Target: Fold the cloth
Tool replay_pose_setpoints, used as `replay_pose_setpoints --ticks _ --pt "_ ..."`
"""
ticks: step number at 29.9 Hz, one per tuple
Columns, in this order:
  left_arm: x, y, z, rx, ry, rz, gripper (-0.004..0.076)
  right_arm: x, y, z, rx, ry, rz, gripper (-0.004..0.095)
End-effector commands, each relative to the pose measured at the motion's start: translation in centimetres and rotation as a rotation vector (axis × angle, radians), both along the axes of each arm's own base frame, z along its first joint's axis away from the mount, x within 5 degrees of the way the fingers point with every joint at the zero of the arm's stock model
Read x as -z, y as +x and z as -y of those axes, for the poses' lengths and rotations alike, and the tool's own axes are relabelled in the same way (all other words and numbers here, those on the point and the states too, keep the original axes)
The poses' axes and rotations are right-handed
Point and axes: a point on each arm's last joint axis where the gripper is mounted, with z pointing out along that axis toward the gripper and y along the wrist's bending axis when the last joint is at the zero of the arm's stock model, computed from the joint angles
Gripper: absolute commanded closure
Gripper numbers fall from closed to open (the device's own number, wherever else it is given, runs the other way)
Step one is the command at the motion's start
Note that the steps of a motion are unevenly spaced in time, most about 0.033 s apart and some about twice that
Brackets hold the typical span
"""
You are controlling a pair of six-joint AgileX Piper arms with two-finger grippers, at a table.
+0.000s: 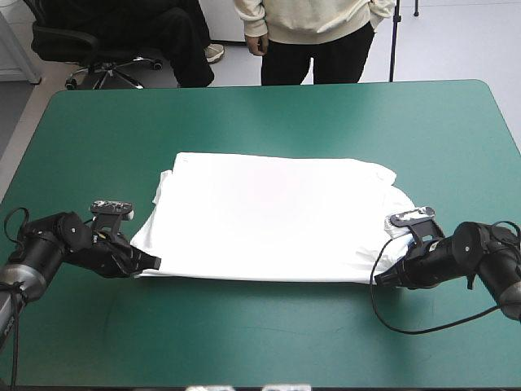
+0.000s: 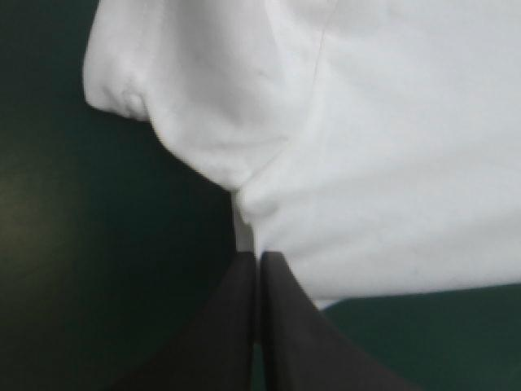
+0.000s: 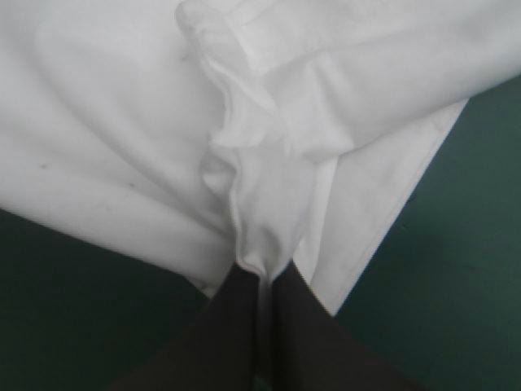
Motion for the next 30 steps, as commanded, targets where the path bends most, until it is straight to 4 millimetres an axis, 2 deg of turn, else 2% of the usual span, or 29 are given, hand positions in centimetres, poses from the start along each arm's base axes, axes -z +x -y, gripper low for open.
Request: replay_pose_setpoints --ticks 1,4,8,11,13,15,17,19,23,26,30 --pt "-0.8 0.0 -0.2 -0.014 0.009 0.049 0.0741 -0.4 0.0 0.3 0.014 -0.009 0.057 0.0920" --pt "-0.9 0.0 -0.2 -0.017 0.002 0.051 0.0741 -0.3 -0.1 0.3 0.004 -0.013 0.056 0.0849" --pt "-0.9 -0.1 -0.1 0.013 0.000 0.050 0.0718 -0.3 -0.1 0.2 0.001 -0.005 0.054 0.0676" --pt "-1.3 -0.3 0.2 0.029 -0.027 0.073 0.0610 -1.1 -0.2 0.2 0.006 0.009 0.091 0.0508" --pt "-2.1 -0.2 0.3 0.028 -0.039 0.110 0.0475 -2.5 -0.3 0.1 0.008 0.019 0.151 0.0426" --pt "-3.3 0.0 0.3 0.007 -0.041 0.160 0.0365 -4.7 -0.3 0.2 0.011 0.026 0.234 0.0399" --pt "-5.0 0.4 0.2 -0.021 -0.044 0.241 0.0273 -7.6 -0.4 0.2 0.026 0.036 0.342 0.0398" --pt "-6.6 1.1 -0.1 -0.095 -0.045 0.303 0.0232 -10.6 -0.6 0.4 0.049 0.036 0.441 0.0398" --pt "-8.1 2.4 -0.6 -0.155 -0.015 0.337 0.0227 -14.9 -1.3 0.8 0.060 0.011 0.555 0.0398" --pt "-7.7 3.6 -0.6 -0.164 -0.018 0.315 0.0227 -16.6 -1.8 0.9 0.056 0.003 0.573 0.0398" --pt "-5.2 5.2 -0.7 -0.178 -0.018 0.215 0.0227 -16.7 -1.9 0.8 0.053 0.009 0.561 0.0399"
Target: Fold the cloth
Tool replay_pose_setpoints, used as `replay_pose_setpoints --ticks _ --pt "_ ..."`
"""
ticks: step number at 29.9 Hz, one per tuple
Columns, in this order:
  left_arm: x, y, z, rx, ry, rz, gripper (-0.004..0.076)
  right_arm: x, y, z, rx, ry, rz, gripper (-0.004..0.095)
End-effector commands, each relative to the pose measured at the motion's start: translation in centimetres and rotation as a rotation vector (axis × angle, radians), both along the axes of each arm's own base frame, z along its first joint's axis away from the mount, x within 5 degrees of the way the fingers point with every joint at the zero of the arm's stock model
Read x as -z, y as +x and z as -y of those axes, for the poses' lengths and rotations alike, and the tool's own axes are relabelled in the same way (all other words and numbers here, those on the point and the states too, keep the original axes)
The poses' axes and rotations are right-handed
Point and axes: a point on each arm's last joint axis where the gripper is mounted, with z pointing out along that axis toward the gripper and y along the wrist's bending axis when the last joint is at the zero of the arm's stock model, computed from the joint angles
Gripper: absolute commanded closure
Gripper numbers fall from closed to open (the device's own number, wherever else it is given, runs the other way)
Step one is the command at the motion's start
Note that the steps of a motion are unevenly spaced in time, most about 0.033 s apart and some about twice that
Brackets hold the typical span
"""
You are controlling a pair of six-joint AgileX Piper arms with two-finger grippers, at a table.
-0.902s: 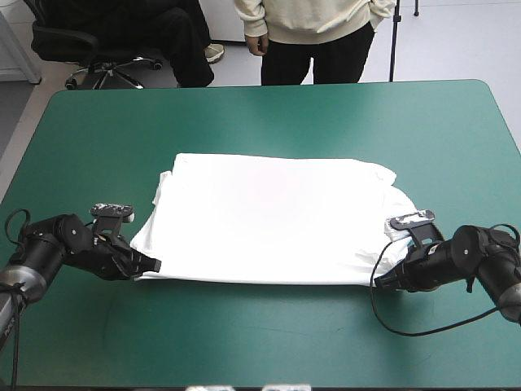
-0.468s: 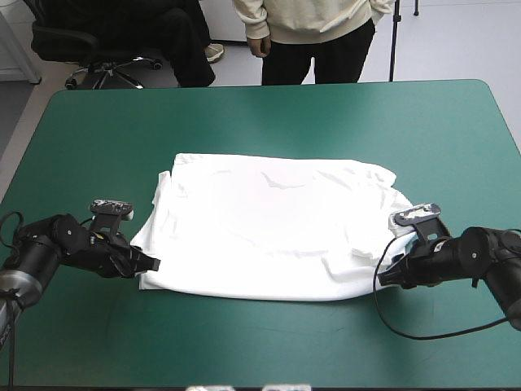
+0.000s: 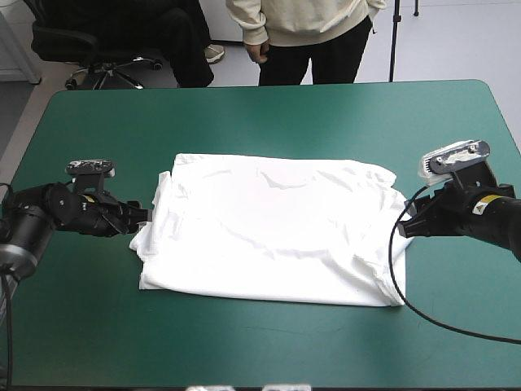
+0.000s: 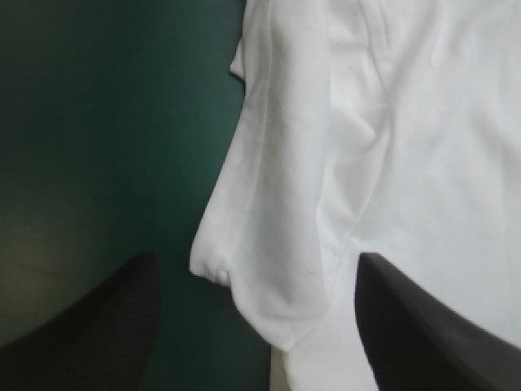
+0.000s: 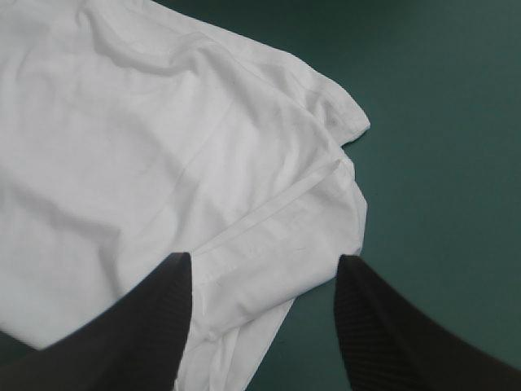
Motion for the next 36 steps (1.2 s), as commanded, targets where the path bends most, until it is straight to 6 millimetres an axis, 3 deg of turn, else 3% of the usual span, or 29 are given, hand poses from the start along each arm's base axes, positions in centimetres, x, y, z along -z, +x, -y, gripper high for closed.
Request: replay_pose_setpoints --ticks 1,5,13,15,18,22,28,36 --pt "0.5 1.6 0.0 -0.027 -0.015 -0.001 0.0227 -1.4 -0.3 0.2 0.012 0.012 0.061 0.0399" --pt "3.0 3.2 -0.1 -0.049 -0.022 -0.072 0.0229 -1.0 -0.4 0.1 0.009 0.011 0.035 0.0399" --pt "5.9 4.7 -0.1 -0.072 -0.027 -0.151 0.0284 -0.9 -0.5 0.1 0.006 0.012 0.026 0.0399" --pt "6.4 4.8 -0.1 -0.070 -0.028 -0.177 0.0325 -0.9 -0.5 0.1 0.006 0.011 0.022 0.0399" --pt "6.8 4.6 -0.1 -0.049 -0.024 -0.215 0.0486 -0.8 -0.5 0.1 0.006 0.011 0.020 0.0399" --pt "6.8 4.6 -0.1 -0.029 -0.015 -0.212 0.0743 -0.6 -0.5 0.1 0.007 0.011 0.016 0.0399" --pt "6.1 4.3 -0.1 -0.025 -0.011 -0.188 0.0741 -0.6 -0.4 0.1 0.007 0.011 0.018 0.0418" --pt "2.3 2.4 0.8 0.026 -0.008 -0.081 0.0741 -0.6 -0.5 0.1 0.006 0.011 0.016 0.0440"
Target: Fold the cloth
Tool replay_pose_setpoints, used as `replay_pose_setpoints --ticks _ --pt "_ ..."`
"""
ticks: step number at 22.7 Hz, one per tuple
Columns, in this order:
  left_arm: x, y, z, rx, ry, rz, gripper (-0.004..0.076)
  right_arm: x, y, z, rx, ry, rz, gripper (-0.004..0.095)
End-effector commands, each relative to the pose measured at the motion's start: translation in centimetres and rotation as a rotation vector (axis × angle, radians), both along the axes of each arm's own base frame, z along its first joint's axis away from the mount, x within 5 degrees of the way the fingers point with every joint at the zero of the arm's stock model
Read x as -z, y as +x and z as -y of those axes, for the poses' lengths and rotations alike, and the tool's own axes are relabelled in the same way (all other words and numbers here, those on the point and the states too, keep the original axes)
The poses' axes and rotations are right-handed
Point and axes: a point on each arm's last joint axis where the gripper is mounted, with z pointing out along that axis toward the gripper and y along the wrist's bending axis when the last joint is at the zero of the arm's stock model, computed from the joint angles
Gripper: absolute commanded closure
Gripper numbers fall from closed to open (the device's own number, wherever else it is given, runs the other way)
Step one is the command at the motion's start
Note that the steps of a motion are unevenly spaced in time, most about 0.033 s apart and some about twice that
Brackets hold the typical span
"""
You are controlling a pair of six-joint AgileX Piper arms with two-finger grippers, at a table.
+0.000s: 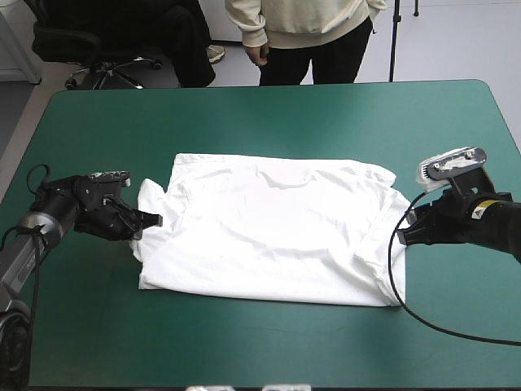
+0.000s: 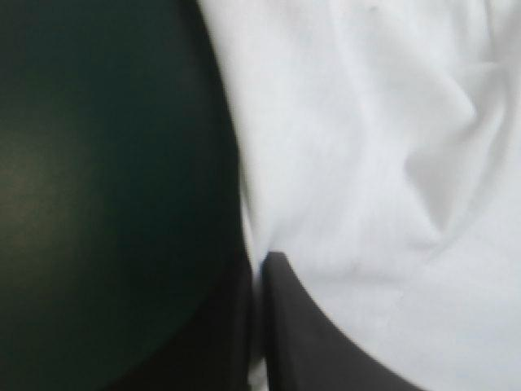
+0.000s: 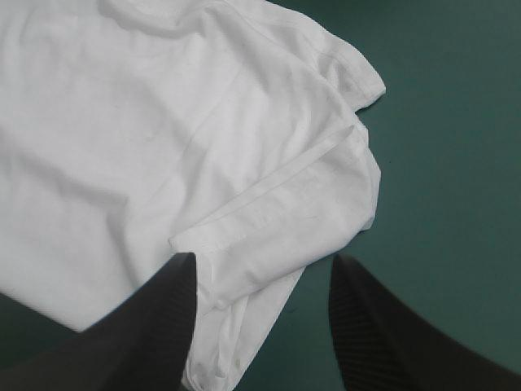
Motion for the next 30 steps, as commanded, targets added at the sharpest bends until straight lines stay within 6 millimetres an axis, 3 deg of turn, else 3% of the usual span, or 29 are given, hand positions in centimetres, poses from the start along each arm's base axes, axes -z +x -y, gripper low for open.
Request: replay_pose_setpoints --ticks 1,5,8,9,12,14,15,17,19,22,27,30 --pt "-3.3 -0.9 1.1 0.053 -0.010 0.117 0.0741 -1.2 -0.1 0.1 0.013 0.017 0.079 0.0440" --pt "-3.4 -1.7 5.3 0.214 -0.029 0.117 0.0741 -1.2 -0.1 0.1 0.014 0.018 0.072 0.0441" --pt "-2.9 -1.5 9.7 0.317 -0.046 0.195 0.0741 -1.0 -0.3 0.1 0.013 0.018 0.048 0.0442" --pt "-2.5 -1.4 10.2 0.332 -0.044 0.186 0.0741 -1.0 -0.3 0.1 0.014 0.019 0.044 0.0441" --pt "1.4 -0.3 11.5 0.370 -0.016 0.060 0.0739 -0.9 -0.4 0.1 0.013 0.018 0.033 0.0444" --pt "2.8 -0.1 11.6 0.400 0.006 0.004 0.0682 -0.8 -0.5 0.1 0.004 0.011 0.020 0.0443" --pt "2.9 -0.3 11.6 0.411 0.010 -0.012 0.0605 -0.8 -0.5 0.1 0.005 0.007 0.021 0.0441" --pt "1.6 -0.7 11.3 0.417 0.006 0.017 0.0440 -0.9 -0.4 0.2 0.011 0.003 0.030 0.0418" --pt "-1.1 -1.3 11.1 0.427 0.003 0.092 0.0337 -1.0 -0.1 0.3 0.035 0.014 0.062 0.0394" --pt "-5.0 -2.1 10.5 0.428 0.020 0.186 0.0332 -0.4 0.7 0.8 0.082 -0.026 0.066 0.0392" --pt "-11.3 -3.8 8.9 0.401 0.100 0.337 0.0332 2.7 3.7 1.5 0.170 -0.082 -0.006 0.0392" --pt "-13.0 -4.6 8.2 0.391 0.132 0.362 0.0332 4.8 6.1 2.3 0.216 -0.068 -0.070 0.0392"
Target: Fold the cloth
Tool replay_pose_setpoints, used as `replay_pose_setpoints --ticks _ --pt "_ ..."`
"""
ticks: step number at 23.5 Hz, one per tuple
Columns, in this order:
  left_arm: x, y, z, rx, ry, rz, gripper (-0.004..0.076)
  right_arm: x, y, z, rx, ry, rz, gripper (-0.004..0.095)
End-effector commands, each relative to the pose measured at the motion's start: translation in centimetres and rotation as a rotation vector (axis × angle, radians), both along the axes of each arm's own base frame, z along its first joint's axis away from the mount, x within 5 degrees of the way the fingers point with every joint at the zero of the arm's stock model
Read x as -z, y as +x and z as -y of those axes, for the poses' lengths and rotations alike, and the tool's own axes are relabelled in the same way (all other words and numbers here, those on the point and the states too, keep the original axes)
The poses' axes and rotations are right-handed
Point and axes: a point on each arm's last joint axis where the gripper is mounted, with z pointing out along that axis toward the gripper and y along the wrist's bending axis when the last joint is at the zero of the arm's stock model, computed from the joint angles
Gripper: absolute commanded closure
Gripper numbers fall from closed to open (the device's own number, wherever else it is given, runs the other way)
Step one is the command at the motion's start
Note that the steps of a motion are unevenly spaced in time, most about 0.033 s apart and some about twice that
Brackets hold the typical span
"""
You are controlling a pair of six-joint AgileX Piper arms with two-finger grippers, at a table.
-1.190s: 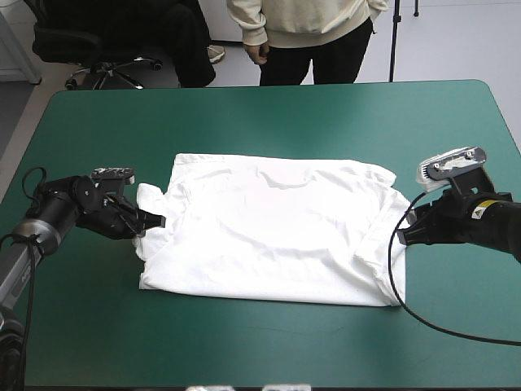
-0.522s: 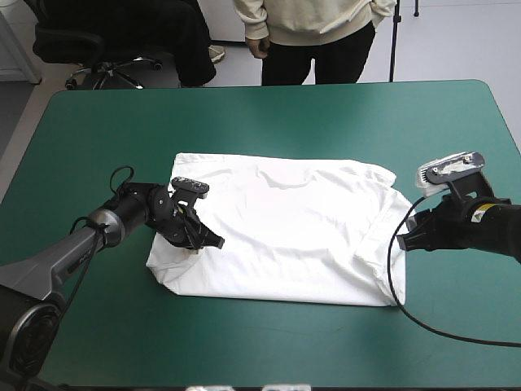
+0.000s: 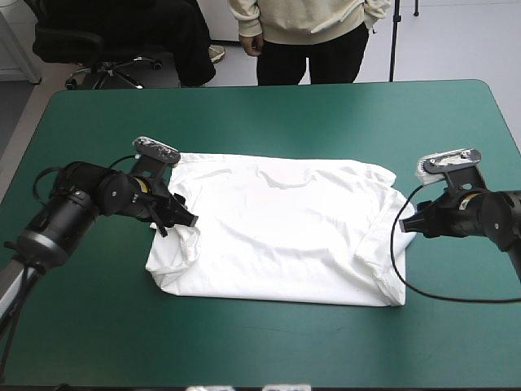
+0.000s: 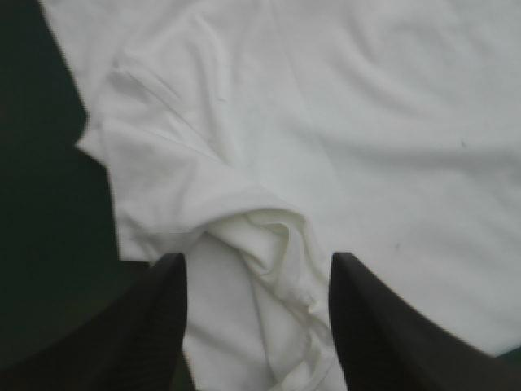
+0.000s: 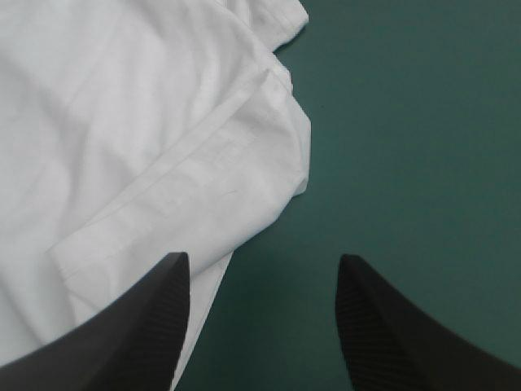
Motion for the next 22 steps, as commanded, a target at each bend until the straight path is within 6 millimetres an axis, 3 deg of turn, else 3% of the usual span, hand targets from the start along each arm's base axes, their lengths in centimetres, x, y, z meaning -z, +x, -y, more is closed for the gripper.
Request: replay_pose_setpoints --ticks 1,6,13,15,17,18,19,22 --pt "-3.4 -1.4 -0.9 -0.030 0.002 0.089 0.0332 1.0 2.8 1.2 0.070 0.012 0.027 0.0392" --pt "-3.2 -2.2 -1.7 -0.063 0.057 0.033 0.0332 5.3 6.6 3.2 0.109 0.084 -0.083 0.0392" --pt "-3.2 -2.2 -1.7 -0.063 0.062 0.026 0.0332 11.6 10.1 3.2 0.090 0.168 -0.244 0.0396" --pt "-3.2 -2.2 -1.7 -0.063 0.062 0.026 0.0332 13.3 10.7 3.2 0.094 0.172 -0.298 0.0442" --pt "-3.2 -2.2 -1.7 -0.065 0.061 0.025 0.0332 13.9 10.9 3.2 0.084 0.168 -0.316 0.0637" --pt "-3.2 -2.2 -1.7 -0.075 0.060 0.025 0.0332 13.5 10.9 3.2 0.065 0.158 -0.299 0.0839" --pt "-3.2 -2.2 -1.8 -0.079 0.066 0.024 0.0332 12.9 10.7 3.2 0.058 0.157 -0.277 0.0915" --pt "-3.2 -2.1 -1.9 -0.080 0.075 0.034 0.0333 10.9 10.2 3.1 0.057 0.160 -0.207 0.0913"
